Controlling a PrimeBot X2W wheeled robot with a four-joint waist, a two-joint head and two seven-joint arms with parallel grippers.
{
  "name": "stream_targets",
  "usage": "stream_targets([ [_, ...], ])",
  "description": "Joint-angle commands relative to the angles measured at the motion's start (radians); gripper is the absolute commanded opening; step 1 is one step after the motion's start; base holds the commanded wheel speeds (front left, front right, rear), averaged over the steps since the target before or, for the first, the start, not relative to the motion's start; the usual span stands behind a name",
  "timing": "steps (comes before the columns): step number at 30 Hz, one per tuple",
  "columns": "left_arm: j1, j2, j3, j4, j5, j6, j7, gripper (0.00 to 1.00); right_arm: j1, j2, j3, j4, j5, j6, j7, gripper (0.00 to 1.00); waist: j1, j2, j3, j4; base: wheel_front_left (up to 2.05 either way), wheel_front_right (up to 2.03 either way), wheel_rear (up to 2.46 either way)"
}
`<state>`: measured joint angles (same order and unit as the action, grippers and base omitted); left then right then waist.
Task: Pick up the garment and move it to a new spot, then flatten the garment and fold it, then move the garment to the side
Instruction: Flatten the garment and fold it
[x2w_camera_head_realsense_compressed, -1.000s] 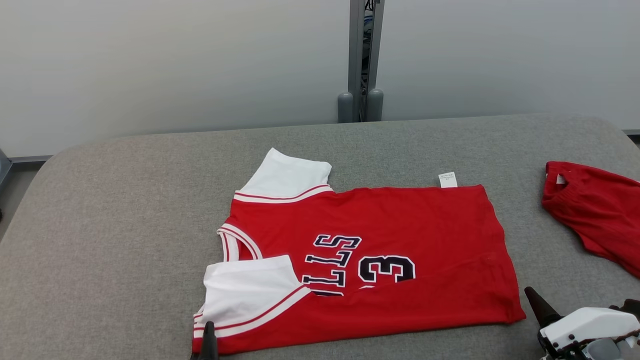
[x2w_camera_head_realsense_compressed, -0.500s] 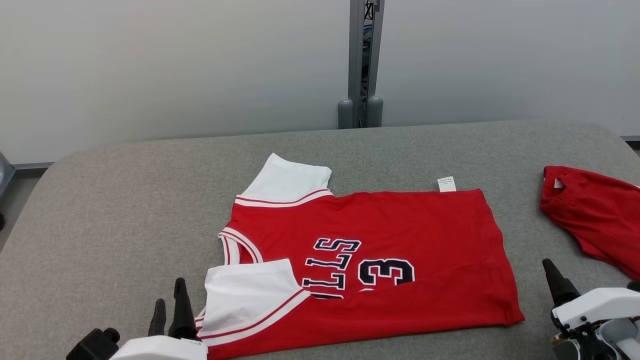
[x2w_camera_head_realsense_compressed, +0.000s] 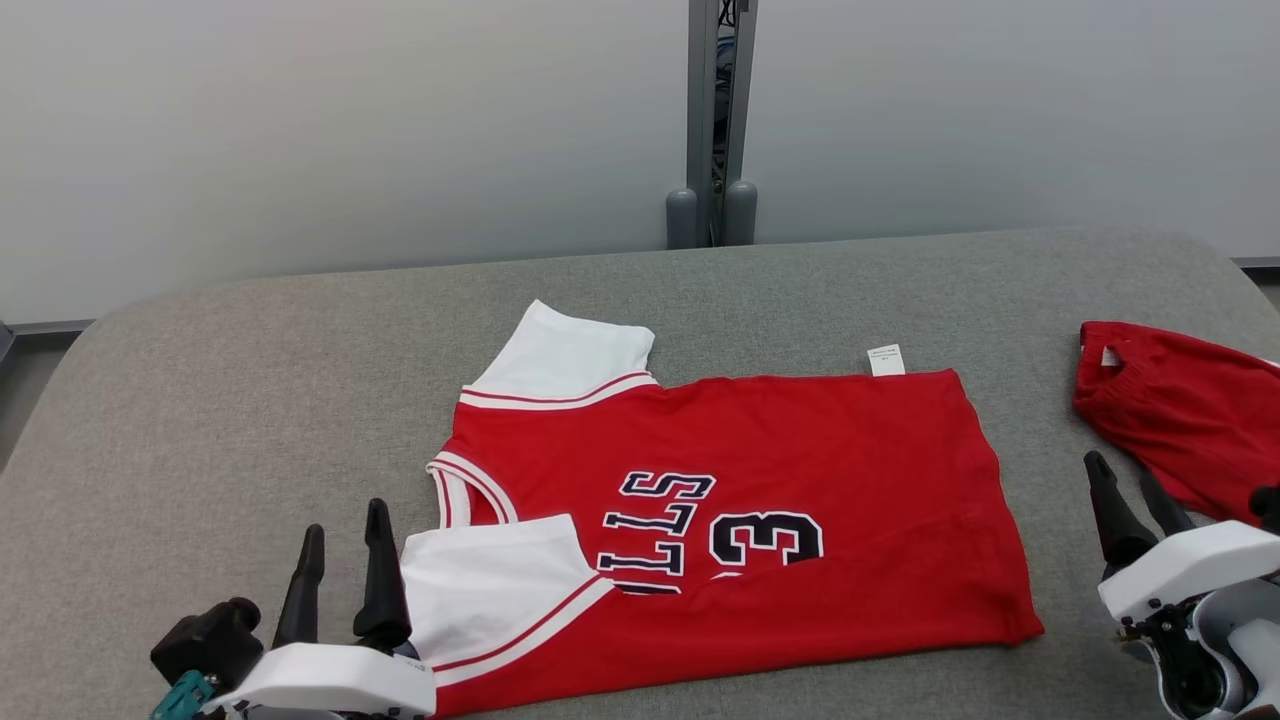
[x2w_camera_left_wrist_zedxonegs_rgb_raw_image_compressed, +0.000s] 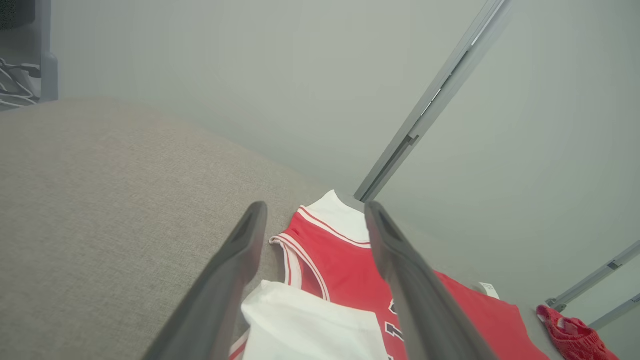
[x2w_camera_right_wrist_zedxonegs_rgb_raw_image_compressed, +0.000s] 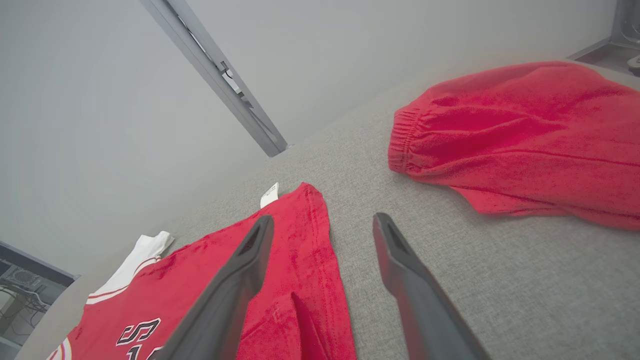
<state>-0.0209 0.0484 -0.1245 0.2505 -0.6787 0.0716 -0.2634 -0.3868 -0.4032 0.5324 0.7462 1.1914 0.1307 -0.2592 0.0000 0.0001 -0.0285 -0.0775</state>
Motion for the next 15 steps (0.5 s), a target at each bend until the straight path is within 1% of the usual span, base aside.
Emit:
stream_targets([
  [1, -0.008, 0.005, -0.009, 0.005, 0.044, 0.0, -0.001, 1.0, -0.009, 0.003, -0.032, -0.012, -0.066, 0.0, -0.007, 1.0, 0.0, -0.0001, 0.002, -0.001, 0.0, 0.0, 0.0],
  [5, -0.006, 0.005, -0.019, 0.031, 0.08, 0.009, -0.001, 1.0, 0.018, 0.03, -0.094, -0.03, -0.222, 0.0, -0.007, 1.0, 0.0, -0.0001, 0.006, -0.003, 0.0, 0.0, 0.0],
  [7, -0.007, 0.005, -0.017, 0.038, 0.092, 0.006, -0.001, 1.0, 0.031, 0.046, -0.123, -0.039, -0.284, 0.0, -0.007, 1.0, 0.0, -0.0001, 0.007, -0.004, 0.0, 0.0, 0.0],
  [8, -0.007, 0.005, -0.017, 0.038, 0.092, 0.006, -0.001, 1.0, 0.031, 0.046, -0.123, -0.039, -0.284, 0.0, -0.007, 1.0, 0.0, -0.0001, 0.007, -0.004, 0.0, 0.0, 0.0],
  [12, -0.009, 0.005, -0.017, 0.043, 0.127, 0.006, -0.001, 1.0, 0.053, 0.076, -0.171, -0.054, -0.377, 0.0, -0.007, 1.0, 0.0, -0.0001, 0.01, -0.004, 0.0, 0.0, 0.0],
  [15, -0.007, 0.005, -0.014, 0.042, 0.136, 0.004, -0.001, 1.0, 0.067, 0.096, -0.198, -0.063, -0.423, 0.0, -0.007, 1.0, 0.0, -0.0001, 0.01, -0.004, 0.0, 0.0, 0.0],
])
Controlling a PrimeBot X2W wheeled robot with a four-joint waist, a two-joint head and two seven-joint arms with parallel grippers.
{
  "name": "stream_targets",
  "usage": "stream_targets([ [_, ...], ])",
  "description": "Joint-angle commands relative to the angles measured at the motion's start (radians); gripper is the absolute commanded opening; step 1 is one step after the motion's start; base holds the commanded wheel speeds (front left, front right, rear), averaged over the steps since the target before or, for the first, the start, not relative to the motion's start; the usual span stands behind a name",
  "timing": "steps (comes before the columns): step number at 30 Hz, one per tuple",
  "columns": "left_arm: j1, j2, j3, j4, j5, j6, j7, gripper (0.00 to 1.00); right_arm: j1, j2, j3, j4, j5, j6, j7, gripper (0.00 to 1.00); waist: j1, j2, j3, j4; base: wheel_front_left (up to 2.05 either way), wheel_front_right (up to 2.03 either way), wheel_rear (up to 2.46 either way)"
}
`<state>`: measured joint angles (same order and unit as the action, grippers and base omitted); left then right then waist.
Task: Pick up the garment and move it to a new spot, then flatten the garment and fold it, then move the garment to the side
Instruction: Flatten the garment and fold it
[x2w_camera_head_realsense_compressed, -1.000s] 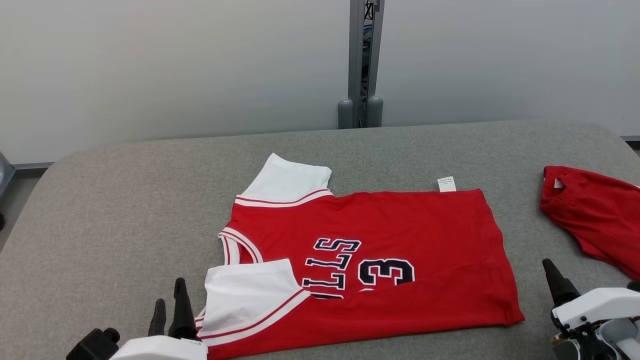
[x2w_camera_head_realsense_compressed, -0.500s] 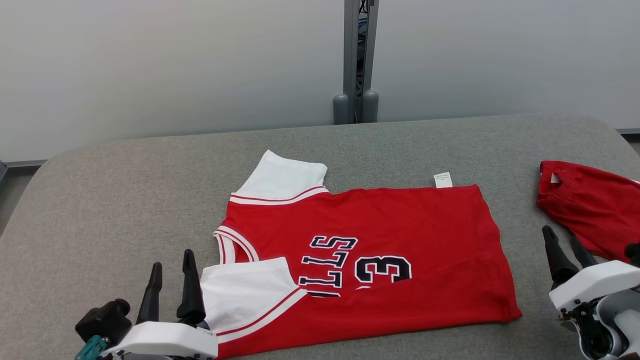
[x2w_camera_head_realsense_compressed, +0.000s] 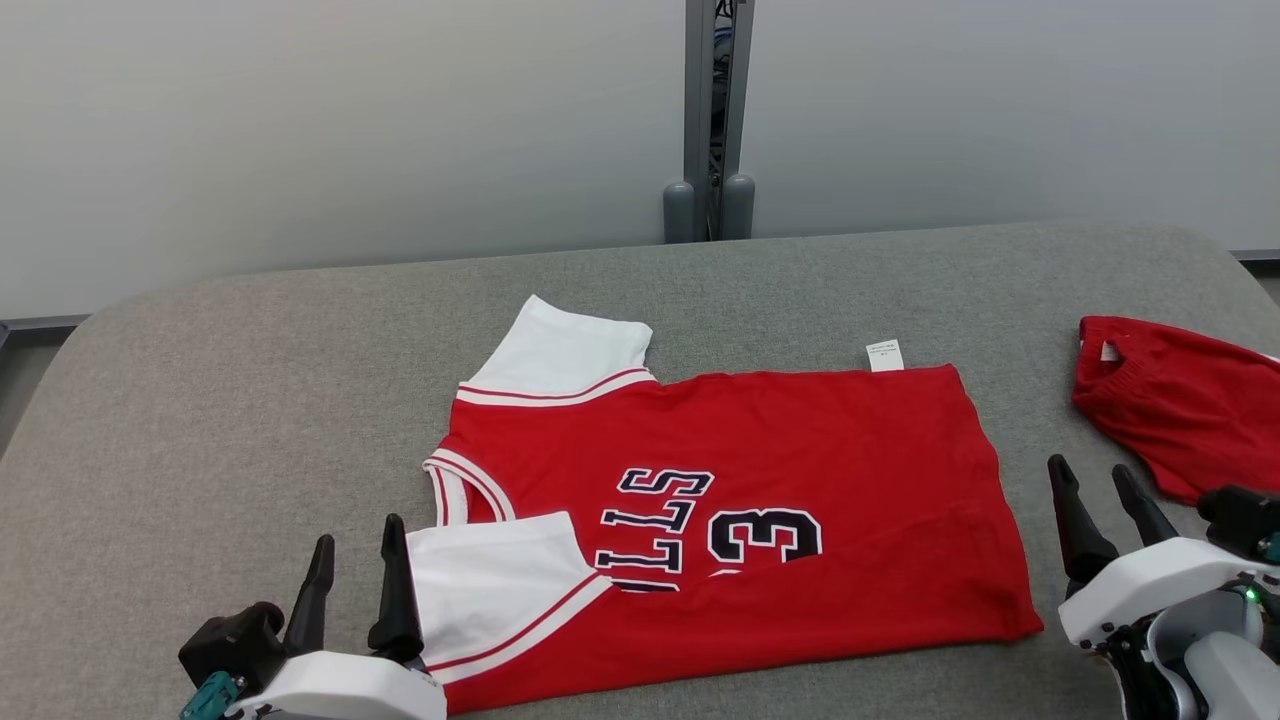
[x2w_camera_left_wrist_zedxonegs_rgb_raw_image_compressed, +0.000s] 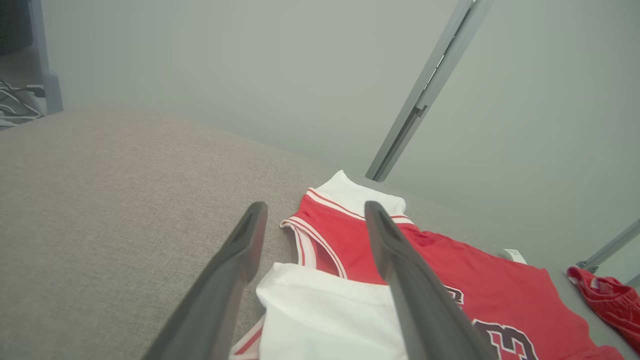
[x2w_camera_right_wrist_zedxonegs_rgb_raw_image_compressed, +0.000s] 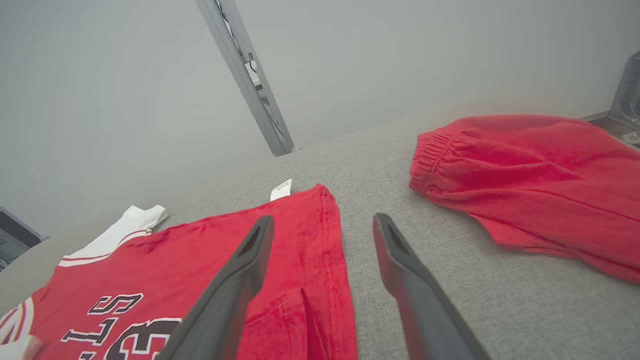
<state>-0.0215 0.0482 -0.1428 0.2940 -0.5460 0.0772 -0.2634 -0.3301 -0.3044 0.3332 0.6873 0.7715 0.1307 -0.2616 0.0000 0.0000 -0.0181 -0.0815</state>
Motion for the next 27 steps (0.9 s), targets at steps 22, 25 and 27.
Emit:
stream_targets([
  [22, -0.382, 0.077, -0.064, 0.222, 0.125, -0.117, 0.069, 1.0, -0.241, 0.067, -0.005, 0.083, -0.077, 0.0, 0.061, 1.0, 0.0, 0.0, 0.202, -0.053, 0.0, 0.0, 0.0],
  [25, -0.499, 0.104, -0.069, 0.269, 0.106, -0.148, 0.157, 1.0, -0.316, 0.086, 0.005, 0.124, -0.056, 0.0, 0.082, 1.0, 0.0, 0.0, 0.246, -0.068, 0.0, 0.0, 0.0],
  [27, -0.583, 0.12, -0.068, 0.302, 0.067, -0.175, 0.236, 1.0, -0.366, 0.098, 0.012, 0.157, -0.045, 0.0, 0.095, 1.0, 0.0, 0.0, 0.277, -0.078, 0.0, 0.0, 0.0],
])
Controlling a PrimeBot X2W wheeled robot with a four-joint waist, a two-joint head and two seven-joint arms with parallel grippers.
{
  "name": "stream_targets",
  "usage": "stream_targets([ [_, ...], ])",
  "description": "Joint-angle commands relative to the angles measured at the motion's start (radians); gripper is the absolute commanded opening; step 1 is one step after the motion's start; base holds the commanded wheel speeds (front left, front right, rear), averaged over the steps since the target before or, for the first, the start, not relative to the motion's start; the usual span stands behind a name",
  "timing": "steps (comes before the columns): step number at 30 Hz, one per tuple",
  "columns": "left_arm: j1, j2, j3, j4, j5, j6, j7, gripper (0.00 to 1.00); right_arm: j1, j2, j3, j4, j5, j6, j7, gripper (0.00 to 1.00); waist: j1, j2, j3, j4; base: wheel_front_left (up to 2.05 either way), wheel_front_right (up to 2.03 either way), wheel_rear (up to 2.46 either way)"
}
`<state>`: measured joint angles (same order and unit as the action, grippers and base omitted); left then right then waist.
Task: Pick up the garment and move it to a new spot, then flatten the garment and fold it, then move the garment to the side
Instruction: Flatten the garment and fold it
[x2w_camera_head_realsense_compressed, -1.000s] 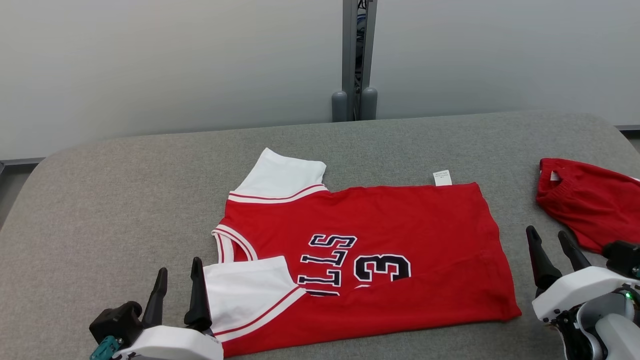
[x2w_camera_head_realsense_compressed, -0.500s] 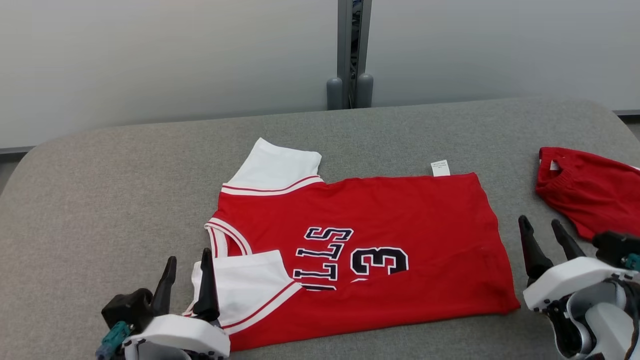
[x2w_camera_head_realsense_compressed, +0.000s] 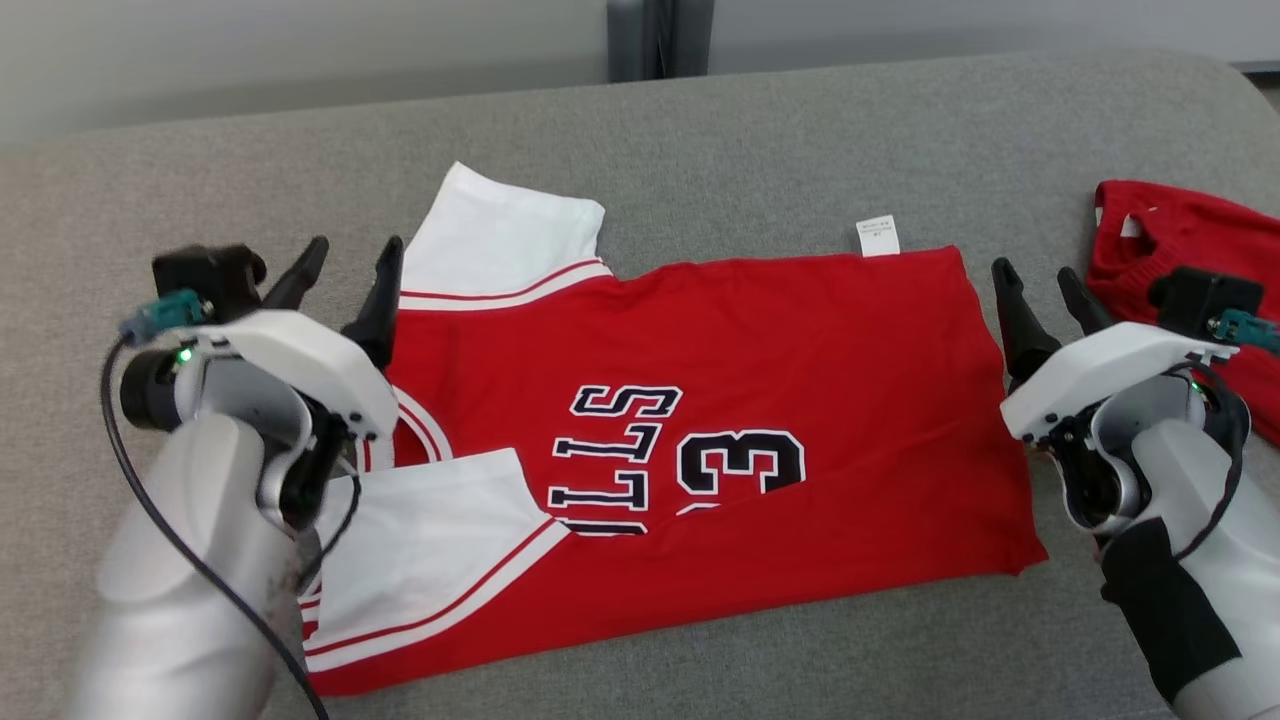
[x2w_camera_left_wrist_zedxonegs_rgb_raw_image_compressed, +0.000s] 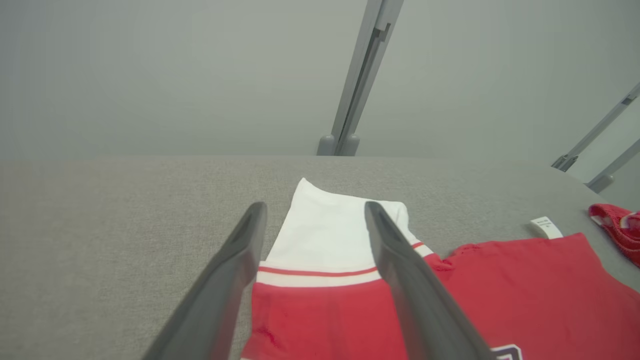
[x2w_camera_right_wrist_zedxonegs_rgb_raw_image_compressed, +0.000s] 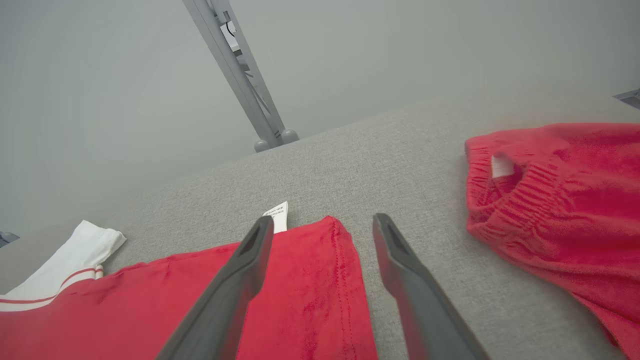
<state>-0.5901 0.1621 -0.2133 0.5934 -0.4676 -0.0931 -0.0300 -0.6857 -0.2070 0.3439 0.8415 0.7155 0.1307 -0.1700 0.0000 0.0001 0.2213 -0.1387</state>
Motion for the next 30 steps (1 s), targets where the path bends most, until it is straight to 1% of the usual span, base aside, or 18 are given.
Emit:
stream_targets([
  [1, -0.057, 0.016, 0.005, 0.02, -0.033, -0.014, 0.053, 1.0, -0.035, 0.011, 0.002, 0.018, 0.021, 0.0, 0.01, 1.0, 0.0, -0.0001, 0.055, -0.025, 0.0, 0.0, 0.0],
  [4, -0.18, 0.058, -0.023, 0.06, -0.082, -0.032, 0.197, 1.0, -0.11, 0.023, 0.014, 0.068, 0.029, 0.0, 0.027, 1.0, 0.0, -0.0001, 0.108, -0.041, 0.0, 0.0, 0.0],
  [7, -0.286, 0.091, -0.055, 0.083, -0.141, -0.038, 0.32, 1.0, -0.178, 0.043, 0.033, 0.112, 0.039, 0.0, 0.04, 1.0, 0.0, -0.0001, 0.16, -0.061, 0.0, 0.0, 0.0],
  [9, -0.348, 0.13, -0.107, 0.074, -0.166, -0.037, 0.383, 1.0, -0.223, 0.054, 0.047, 0.135, 0.044, 0.0, 0.054, 1.0, 0.0, -0.0001, 0.197, -0.077, 0.0, 0.0, 0.0],
  [10, -0.348, 0.13, -0.107, 0.074, -0.166, -0.037, 0.383, 1.0, -0.223, 0.054, 0.047, 0.135, 0.044, 0.0, 0.054, 1.0, 0.0, -0.0001, 0.197, -0.077, 0.0, 0.0, 0.0],
  [12, -0.395, 0.159, -0.149, 0.077, -0.195, -0.037, 0.435, 1.0, -0.259, 0.062, 0.065, 0.155, 0.05, 0.0, 0.063, 1.0, 0.0, -0.0001, 0.226, -0.09, 0.0, 0.0, 0.0],
  [13, -0.441, 0.183, -0.181, 0.089, -0.215, -0.037, 0.475, 1.0, -0.287, 0.071, 0.082, 0.168, 0.057, 0.0, 0.07, 1.0, 0.0, -0.0001, 0.252, -0.102, 0.0, 0.0, 0.0],
  [15, -0.481, 0.203, -0.209, 0.107, -0.224, -0.037, 0.494, 1.0, -0.309, 0.079, 0.103, 0.178, 0.068, 0.0, 0.078, 1.0, 0.0, -0.0001, 0.271, -0.113, 0.0, 0.0, 0.0],
  [20, -0.558, 0.221, -0.256, 0.172, -0.244, -0.038, 0.505, 1.0, -0.341, 0.09, 0.148, 0.194, 0.098, 0.0, 0.089, 1.0, 0.0, -0.0001, 0.302, -0.134, 0.0, 0.0, 0.0],
  [26, -0.617, 0.22, -0.309, 0.249, -0.259, -0.038, 0.494, 1.0, -0.361, 0.095, 0.195, 0.219, 0.134, 0.0, 0.102, 1.0, 0.0, -0.0001, 0.32, -0.148, 0.0, 0.0, 0.0],
  [30, -0.64, 0.217, -0.333, 0.294, -0.274, -0.038, 0.487, 1.0, -0.366, 0.1, 0.225, 0.215, 0.16, 0.0, 0.104, 1.0, 0.0, -0.0001, 0.326, -0.153, 0.0, 0.0, 0.0],
])
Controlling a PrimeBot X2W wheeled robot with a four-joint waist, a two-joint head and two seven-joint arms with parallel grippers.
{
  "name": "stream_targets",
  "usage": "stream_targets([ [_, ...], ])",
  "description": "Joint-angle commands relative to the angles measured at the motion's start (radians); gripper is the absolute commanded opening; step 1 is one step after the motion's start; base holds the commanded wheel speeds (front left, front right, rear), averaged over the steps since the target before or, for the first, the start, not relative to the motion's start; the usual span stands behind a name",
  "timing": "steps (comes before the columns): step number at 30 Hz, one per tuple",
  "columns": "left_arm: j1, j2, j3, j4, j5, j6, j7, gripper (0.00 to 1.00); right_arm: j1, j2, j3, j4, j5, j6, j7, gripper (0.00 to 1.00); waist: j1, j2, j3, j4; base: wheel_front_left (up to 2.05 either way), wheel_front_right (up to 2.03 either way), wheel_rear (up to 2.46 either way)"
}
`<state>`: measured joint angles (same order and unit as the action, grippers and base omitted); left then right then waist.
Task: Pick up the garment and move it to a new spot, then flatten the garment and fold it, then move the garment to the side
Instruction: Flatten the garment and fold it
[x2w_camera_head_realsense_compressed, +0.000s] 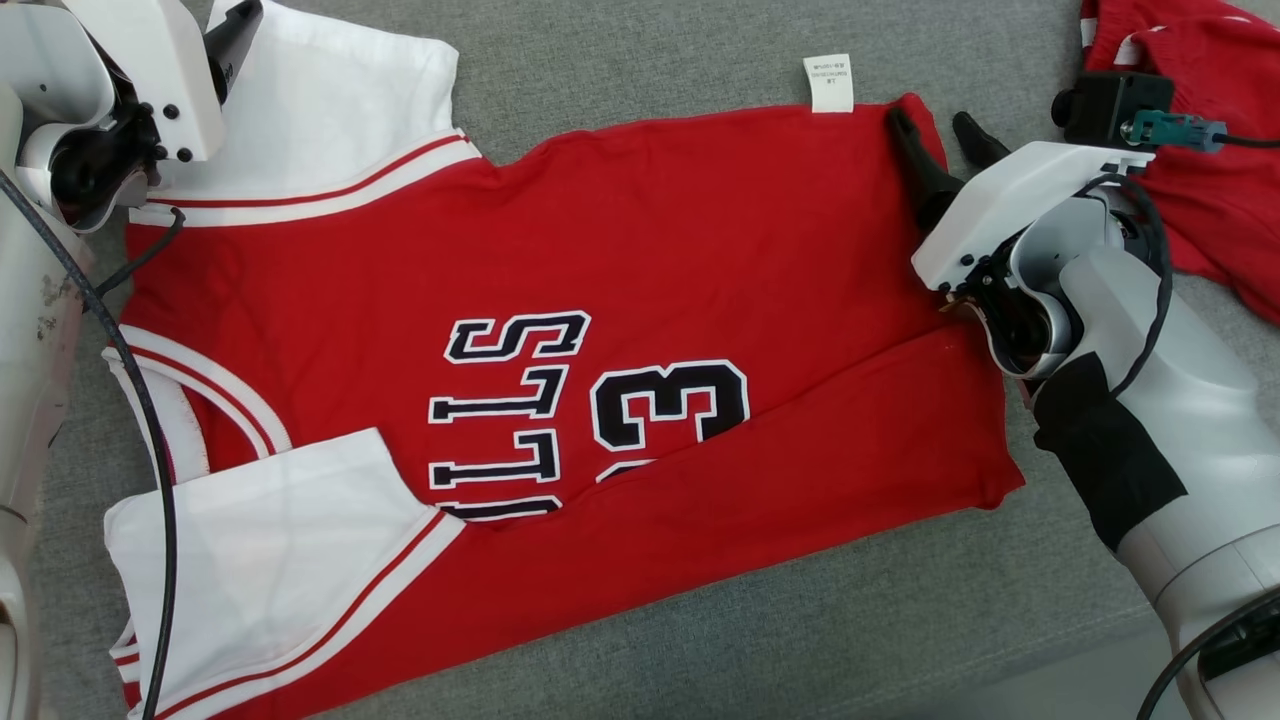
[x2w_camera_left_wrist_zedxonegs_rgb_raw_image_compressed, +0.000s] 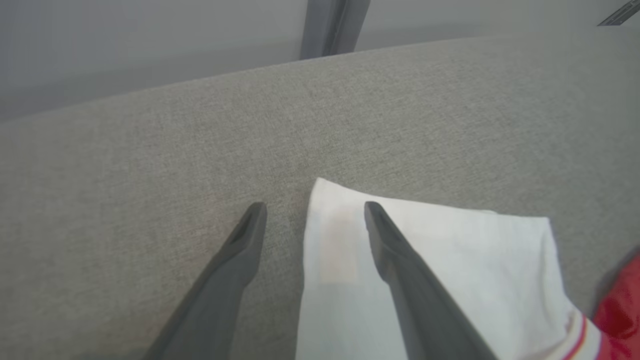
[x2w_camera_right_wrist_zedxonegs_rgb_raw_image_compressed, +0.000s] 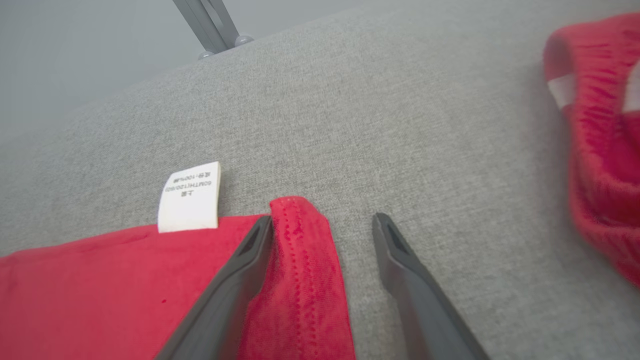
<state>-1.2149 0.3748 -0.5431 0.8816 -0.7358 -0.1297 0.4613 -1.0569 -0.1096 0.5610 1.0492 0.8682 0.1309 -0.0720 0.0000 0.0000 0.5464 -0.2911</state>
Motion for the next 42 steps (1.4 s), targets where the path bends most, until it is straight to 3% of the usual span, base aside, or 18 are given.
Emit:
stream_targets([
  [1, -0.02, 0.003, -0.01, 0.015, -0.009, -0.001, -0.003, 1.0, 0.004, 0.002, 0.016, 0.006, 0.014, 0.0, 0.005, 1.0, 0.0, 0.0, 0.002, -0.002, 0.0, 0.0, 0.0],
  [17, -0.065, 0.003, -0.136, 0.065, -0.075, -0.001, -0.005, 1.0, -0.019, 0.001, 0.116, 0.012, 0.098, 0.0, -0.01, 1.0, 0.0, 0.0, 0.02, -0.005, 0.0, 0.0, 0.0],
  [18, -0.066, 0.004, -0.142, 0.074, -0.077, -0.001, -0.003, 0.73, -0.019, 0.001, 0.121, 0.013, 0.104, 0.0, -0.012, 1.0, 0.0, 0.0, 0.02, -0.005, 0.0, 0.0, 0.0],
  [20, -0.068, 0.003, -0.156, 0.087, -0.079, -0.001, 0.002, 0.0, -0.022, 0.002, 0.132, 0.015, 0.112, 0.0, -0.015, 1.0, 0.0, 0.0, 0.02, -0.005, 0.0, 0.0, 0.0],
  [42, -0.095, 0.004, -0.248, 0.084, -0.179, -0.001, -0.056, 0.0, -0.056, -0.018, 0.244, 0.017, 0.192, 0.001, -0.012, 1.0, 0.0, 0.0, 0.021, 0.028, 0.0, 0.0, 0.0],
])
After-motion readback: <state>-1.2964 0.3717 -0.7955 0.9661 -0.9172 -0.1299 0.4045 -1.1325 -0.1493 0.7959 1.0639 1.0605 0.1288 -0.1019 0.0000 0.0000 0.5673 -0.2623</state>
